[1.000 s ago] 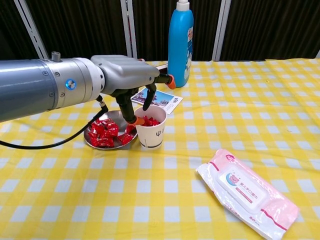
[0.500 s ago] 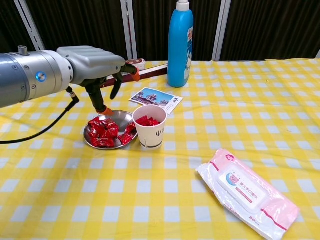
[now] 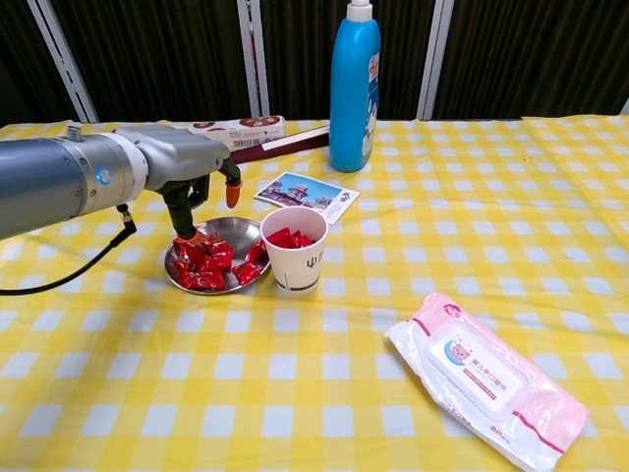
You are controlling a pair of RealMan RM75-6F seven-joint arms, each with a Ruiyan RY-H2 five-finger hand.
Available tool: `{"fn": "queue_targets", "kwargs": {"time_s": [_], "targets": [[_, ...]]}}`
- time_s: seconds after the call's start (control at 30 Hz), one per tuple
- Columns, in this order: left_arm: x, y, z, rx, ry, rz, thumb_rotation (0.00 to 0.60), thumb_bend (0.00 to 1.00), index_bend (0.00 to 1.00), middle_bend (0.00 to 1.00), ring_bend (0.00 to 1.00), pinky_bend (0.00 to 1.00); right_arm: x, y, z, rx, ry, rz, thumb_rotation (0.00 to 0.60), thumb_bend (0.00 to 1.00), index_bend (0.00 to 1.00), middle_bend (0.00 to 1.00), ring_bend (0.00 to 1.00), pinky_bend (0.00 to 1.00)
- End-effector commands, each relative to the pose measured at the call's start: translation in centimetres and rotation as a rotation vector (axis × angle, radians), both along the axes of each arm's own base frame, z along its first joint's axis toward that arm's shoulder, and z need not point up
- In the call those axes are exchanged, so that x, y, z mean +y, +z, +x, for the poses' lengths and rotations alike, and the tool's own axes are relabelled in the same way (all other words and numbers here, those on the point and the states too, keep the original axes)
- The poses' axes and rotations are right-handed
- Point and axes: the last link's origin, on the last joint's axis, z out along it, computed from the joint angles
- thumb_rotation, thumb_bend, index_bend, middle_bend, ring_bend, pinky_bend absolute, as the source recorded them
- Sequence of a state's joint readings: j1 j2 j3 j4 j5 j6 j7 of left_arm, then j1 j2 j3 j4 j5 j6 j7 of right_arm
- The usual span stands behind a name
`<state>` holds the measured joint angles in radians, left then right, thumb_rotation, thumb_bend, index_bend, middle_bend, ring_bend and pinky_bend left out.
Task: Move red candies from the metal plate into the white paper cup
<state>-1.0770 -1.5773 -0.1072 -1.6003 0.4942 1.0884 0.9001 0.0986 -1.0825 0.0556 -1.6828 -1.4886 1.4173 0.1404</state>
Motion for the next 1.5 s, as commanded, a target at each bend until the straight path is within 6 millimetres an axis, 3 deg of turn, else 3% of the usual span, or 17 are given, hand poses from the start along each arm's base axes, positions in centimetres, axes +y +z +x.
{"fn": "queue_targets", "kwargs": {"time_s": [0.03, 0.53, 1.03, 1.27, 1.5], "targets": [[0.2, -0.9, 0.3, -0.017, 0.025, -0.004, 0.6, 0.31, 0.35, 0.85, 0.95, 0.95, 0.0, 0.0, 0.0, -0.002, 0.0, -0.001, 0.6, 0.39, 0.0, 0.0, 0.0, 0.0], [0.6, -3.9, 1.9, -0.06, 0.096, 0.057, 0.6, 0.32, 0.41, 0.87, 0.96, 0.96, 0.0, 0.1, 0.1, -0.017, 0.004, -0.003, 0.6, 0.39, 0.0, 0.0, 0.0, 0.0], [0.8, -5.7, 2.4, -0.055, 0.101, 0.053, 0.6, 0.32, 0.42, 0.87, 0.96, 0.96, 0.0, 0.2, 0.2, -0.031, 0.005, -0.001, 0.6, 0.39, 0.0, 0.0, 0.0, 0.0], [0.8, -6.5, 2.1, -0.046, 0.109, 0.038, 0.6, 0.37, 0.44, 0.87, 0.96, 0.96, 0.0, 0.2, 0.1, -0.035, 0.003, 0.001, 0.6, 0.39, 0.0, 0.0, 0.0, 0.0], [0.7, -6.6, 1.6, -0.039, 0.104, 0.04, 0.6, 0.44, 0.54, 0.88, 0.96, 0.96, 0.0, 0.2, 0.1, -0.039, 0.0, 0.004, 0.6, 0.39, 0.0, 0.0, 0.0, 0.0]]}}
